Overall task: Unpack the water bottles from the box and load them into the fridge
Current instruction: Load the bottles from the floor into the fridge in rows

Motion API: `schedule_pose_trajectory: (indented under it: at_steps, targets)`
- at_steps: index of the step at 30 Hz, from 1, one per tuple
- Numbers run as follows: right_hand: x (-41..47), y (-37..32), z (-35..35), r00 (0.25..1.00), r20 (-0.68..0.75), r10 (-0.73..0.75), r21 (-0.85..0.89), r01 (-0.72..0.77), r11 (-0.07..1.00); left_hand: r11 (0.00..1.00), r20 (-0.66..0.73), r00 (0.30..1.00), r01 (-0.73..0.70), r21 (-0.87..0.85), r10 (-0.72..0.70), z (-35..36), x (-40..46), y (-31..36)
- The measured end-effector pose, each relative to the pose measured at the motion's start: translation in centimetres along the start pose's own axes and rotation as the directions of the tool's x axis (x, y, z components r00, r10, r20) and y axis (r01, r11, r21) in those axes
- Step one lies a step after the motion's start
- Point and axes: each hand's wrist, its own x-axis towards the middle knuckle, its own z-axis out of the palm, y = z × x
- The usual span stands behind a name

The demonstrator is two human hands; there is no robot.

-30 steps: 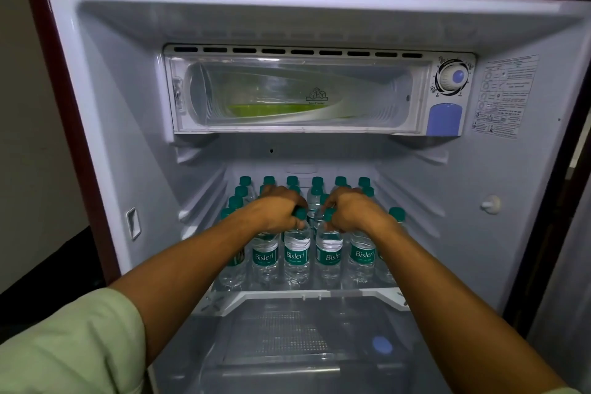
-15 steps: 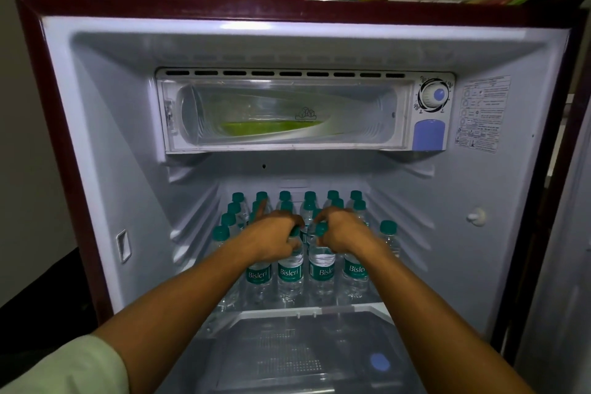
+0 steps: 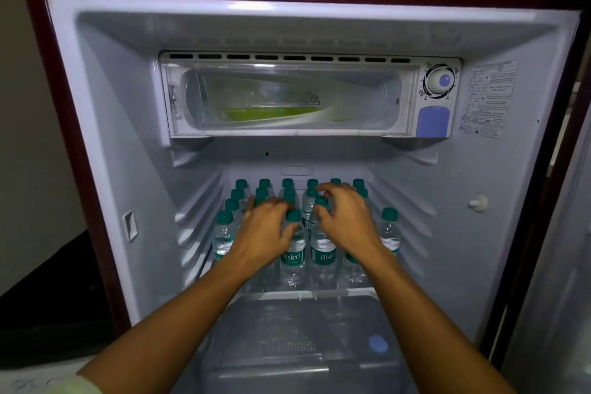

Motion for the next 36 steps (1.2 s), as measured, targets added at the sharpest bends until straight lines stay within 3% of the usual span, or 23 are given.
schedule_pose_trajectory:
  at_steps: [5, 12, 18, 27, 36]
  targets:
    - [-3.9, 0.7, 0.8, 0.979, -0.19, -0.072, 0.139, 0.1, 0.985, 1.0, -0.168, 0.986, -0.018, -0.022, 0.014, 0.1, -3.3, 0.5]
    - [-9.8, 3.3, 3.8, 0.968, -0.233, -0.092, 0.063, 0.109, 0.992, 0.998, -0.28, 0.958, -0.064, 0.012, 0.064, 2.8, -8.6, 1.1]
    - [-14.0, 6.2, 6.5, 0.978, -0.143, -0.15, -0.121, 0.134, 0.984, 0.999, -0.141, 0.989, -0.037, 0.009, 0.038, 6.9, -13.1, 0.6]
    - [-17.2, 7.9, 8.5, 0.981, 0.191, 0.028, -0.465, 0.065, 0.883, 0.99, 0.077, 0.996, 0.022, 0.14, -0.033, 9.7, -14.9, -0.1]
    - [-17.2, 7.9, 9.7, 0.98, 0.178, 0.085, -0.537, 0.024, 0.843, 0.99, 0.087, 0.996, 0.024, 0.141, -0.036, 10.3, -15.0, -0.1]
